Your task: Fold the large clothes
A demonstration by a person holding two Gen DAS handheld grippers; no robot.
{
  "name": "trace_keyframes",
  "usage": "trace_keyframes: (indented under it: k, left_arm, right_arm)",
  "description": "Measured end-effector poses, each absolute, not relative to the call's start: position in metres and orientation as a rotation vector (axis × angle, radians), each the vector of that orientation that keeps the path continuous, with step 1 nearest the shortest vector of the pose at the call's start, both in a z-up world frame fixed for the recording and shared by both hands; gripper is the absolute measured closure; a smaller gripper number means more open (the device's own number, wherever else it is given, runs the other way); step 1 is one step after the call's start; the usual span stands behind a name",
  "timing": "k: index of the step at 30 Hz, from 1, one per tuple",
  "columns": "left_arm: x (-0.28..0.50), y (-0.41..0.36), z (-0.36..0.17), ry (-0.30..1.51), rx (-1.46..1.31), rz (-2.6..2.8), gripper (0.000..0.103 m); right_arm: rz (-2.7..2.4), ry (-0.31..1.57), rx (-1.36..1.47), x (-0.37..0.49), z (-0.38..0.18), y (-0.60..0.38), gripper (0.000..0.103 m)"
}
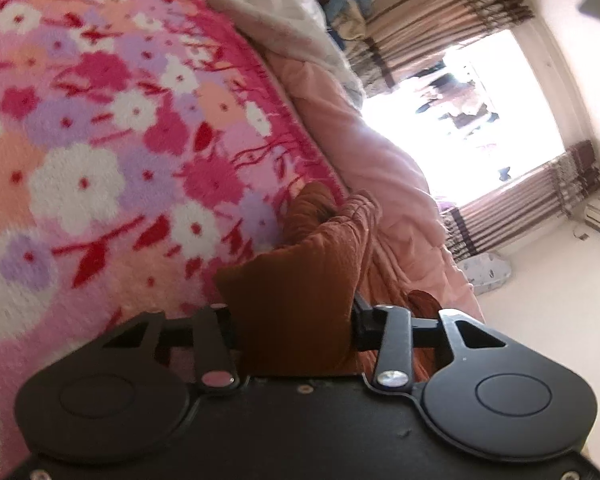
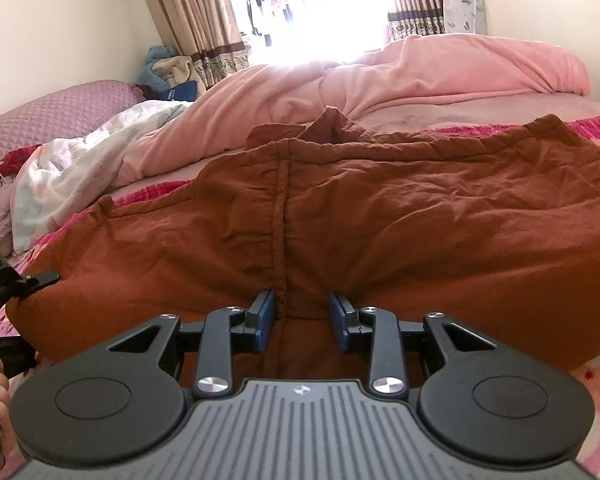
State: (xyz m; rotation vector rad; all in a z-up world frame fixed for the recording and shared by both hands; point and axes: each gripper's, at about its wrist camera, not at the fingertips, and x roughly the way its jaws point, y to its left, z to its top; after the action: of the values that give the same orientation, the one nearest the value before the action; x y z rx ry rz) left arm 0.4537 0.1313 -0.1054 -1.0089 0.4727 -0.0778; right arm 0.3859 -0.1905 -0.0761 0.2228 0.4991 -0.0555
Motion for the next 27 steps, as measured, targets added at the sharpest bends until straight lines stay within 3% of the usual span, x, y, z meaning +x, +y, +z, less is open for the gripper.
trace_keyframes:
  k: [10, 14, 22, 27]
  left_arm:
    - [0.453, 0.113, -0.061, 0.394, -0.958, -0.215, 0.073]
    - [0.455, 0.087, -0.028, 0.360, -0.925, -0.316, 0.074]
    - [0.465, -0.034, 0.038, 0.357, -0.809, -0.652, 0.078]
    - [0.467, -0.137, 0.045, 0.405, -0.779, -0.849, 0.078]
  right_arm:
    - [-0.036, 0.500, 0.216, 0.384, -0.075, -0.194, 0.065]
    - [-0.015, 0.489, 0.246, 0.375, -0.067, -0.204, 0.059]
    - [-0.160, 0.398, 0.248, 0.330, -0.043, -0.275, 0.055]
    - [-0.299, 0.368, 0.300, 0.295, -0.043, -0.341, 0.055]
